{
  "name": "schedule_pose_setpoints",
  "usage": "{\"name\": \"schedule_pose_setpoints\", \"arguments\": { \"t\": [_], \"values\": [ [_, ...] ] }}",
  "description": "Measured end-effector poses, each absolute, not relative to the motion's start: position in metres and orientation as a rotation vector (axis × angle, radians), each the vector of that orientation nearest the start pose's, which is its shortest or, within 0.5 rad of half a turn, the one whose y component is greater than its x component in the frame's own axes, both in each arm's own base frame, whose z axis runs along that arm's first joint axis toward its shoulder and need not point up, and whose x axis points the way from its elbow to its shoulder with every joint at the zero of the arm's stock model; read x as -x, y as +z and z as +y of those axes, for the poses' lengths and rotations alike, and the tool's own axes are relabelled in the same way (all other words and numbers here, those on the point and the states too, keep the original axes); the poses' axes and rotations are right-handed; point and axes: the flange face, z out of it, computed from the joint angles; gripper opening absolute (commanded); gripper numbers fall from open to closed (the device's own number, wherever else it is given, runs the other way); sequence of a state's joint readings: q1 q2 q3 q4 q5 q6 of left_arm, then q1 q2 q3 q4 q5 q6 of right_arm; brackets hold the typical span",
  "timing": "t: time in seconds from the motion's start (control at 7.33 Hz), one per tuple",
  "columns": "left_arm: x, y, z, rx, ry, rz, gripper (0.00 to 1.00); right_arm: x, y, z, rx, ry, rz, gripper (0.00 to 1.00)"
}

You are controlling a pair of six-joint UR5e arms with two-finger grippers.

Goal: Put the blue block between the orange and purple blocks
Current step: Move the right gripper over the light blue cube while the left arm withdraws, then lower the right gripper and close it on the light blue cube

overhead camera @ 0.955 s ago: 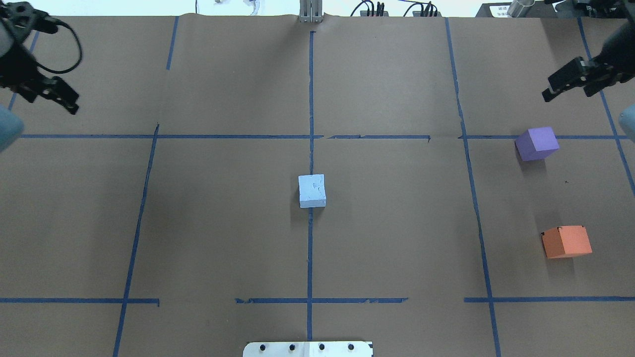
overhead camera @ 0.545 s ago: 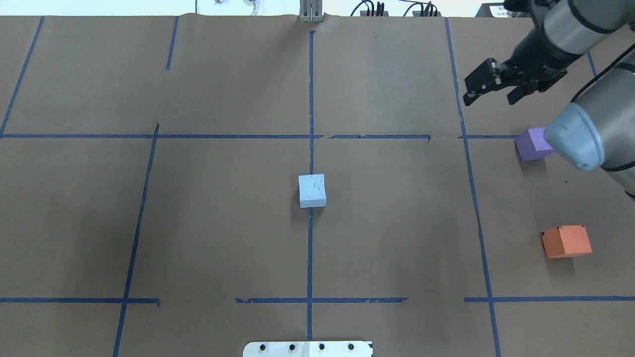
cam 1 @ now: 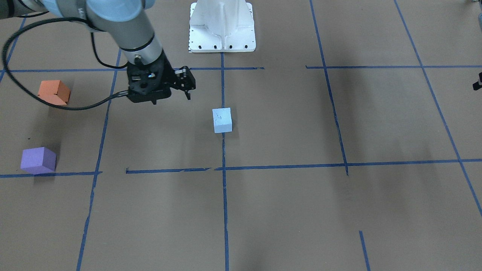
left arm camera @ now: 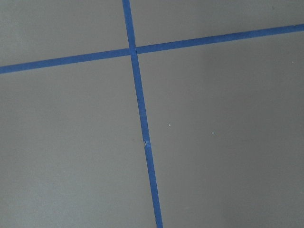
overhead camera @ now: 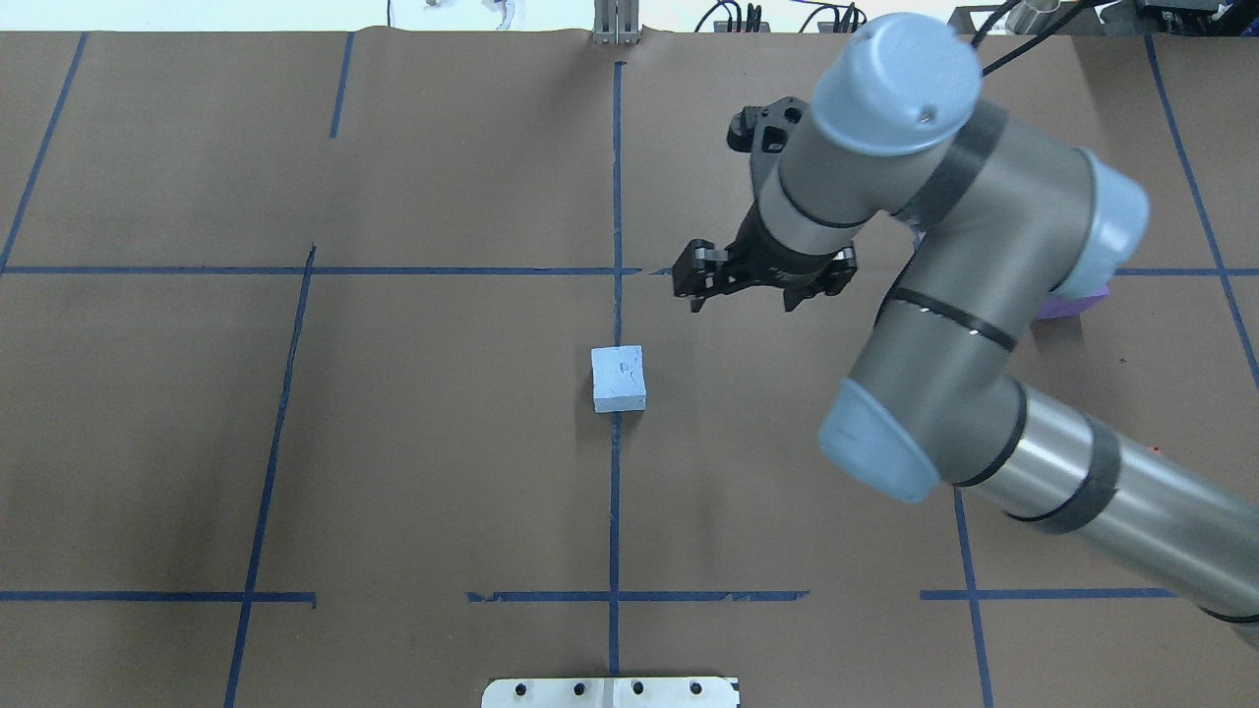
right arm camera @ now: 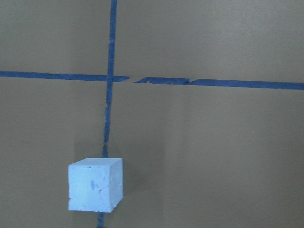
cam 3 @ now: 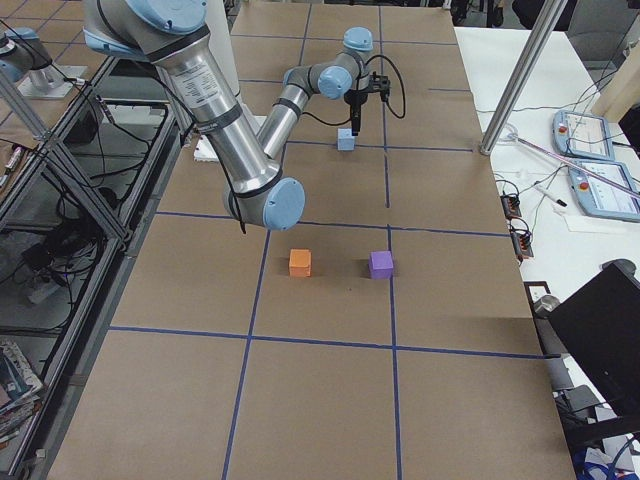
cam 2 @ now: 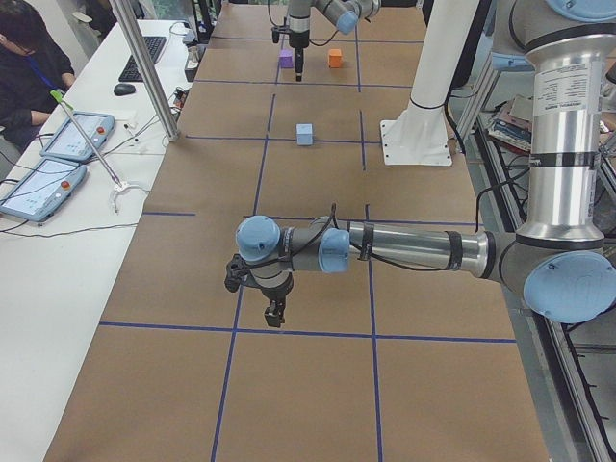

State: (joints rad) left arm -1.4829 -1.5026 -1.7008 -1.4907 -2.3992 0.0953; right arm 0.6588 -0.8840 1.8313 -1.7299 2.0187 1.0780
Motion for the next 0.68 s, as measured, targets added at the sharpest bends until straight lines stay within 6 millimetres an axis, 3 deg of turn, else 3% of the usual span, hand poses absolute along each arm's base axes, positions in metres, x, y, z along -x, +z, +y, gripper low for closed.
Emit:
{"name": "schedule_pose_setpoints", "arguments": {
  "t": [0.27,0.41,0.68],
  "values": [
    [0.020,0.631,-0.464,0.012,0.164,0.832,1.00,0.528,0.130,-0.456,-0.048,0.014,-0.831,1.00],
    [0.020,0.630,-0.464,0.011,0.165,0.832,1.00,0.558,0.124,-0.454,-0.042,0.021,-0.805,1.00],
    [0.020,0.627,-0.464,0.007,0.165,0.832,1.00,0.589,0.137,-0.454,-0.046,0.021,-0.781,1.00]
  ]
}}
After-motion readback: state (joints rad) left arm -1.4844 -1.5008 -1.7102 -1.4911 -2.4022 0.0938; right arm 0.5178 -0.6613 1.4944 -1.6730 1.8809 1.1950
